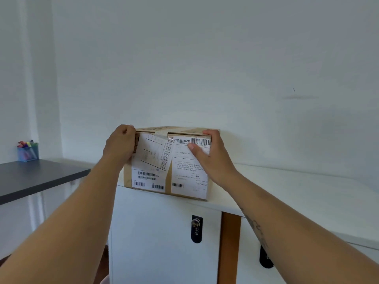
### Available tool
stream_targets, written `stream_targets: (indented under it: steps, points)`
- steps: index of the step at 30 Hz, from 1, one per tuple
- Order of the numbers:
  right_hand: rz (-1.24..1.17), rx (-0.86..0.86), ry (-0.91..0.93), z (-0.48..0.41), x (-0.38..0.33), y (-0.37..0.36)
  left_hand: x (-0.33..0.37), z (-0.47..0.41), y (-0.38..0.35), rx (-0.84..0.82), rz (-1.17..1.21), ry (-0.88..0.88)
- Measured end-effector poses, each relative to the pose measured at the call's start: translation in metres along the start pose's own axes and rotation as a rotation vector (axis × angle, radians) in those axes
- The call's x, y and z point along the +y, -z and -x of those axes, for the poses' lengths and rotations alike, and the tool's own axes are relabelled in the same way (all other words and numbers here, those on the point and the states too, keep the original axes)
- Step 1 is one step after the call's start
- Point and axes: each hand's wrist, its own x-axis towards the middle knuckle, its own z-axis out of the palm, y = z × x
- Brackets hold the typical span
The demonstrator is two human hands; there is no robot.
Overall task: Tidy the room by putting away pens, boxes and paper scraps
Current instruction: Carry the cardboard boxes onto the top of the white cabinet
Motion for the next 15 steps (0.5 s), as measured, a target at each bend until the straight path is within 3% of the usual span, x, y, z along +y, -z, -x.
stream_targets:
  steps: [15]
  points:
    - [-0.044,0.09,0.041,-0.053,0.04,-0.055,-0.042,-0.069,-0.034,0.044,0.108,-0.018]
